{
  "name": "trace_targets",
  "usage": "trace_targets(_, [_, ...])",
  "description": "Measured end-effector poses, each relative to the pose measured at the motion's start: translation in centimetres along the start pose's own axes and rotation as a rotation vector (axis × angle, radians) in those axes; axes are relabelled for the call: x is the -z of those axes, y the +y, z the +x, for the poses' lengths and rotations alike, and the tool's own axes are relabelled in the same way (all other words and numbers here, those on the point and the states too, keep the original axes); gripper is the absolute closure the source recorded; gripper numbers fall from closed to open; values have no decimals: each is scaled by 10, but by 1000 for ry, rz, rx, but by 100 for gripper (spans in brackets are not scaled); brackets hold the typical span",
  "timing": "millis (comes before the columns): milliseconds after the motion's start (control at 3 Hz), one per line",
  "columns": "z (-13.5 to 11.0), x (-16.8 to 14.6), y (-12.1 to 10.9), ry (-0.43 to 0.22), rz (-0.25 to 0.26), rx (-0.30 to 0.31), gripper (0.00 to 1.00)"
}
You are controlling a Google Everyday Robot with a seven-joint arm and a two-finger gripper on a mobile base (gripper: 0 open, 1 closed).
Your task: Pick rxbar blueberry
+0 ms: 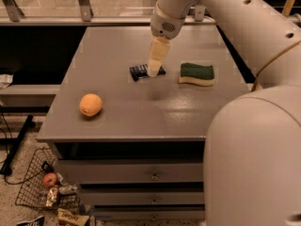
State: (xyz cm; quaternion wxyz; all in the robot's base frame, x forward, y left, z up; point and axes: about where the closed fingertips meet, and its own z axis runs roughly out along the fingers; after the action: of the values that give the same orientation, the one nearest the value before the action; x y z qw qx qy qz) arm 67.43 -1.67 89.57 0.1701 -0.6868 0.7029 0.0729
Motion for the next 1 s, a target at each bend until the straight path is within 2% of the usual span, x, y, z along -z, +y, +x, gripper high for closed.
trace_targets(333, [-8, -25, -2, 63, -32, 9, 0])
trace_targets(1000, [0, -51, -22, 133, -62, -19, 0])
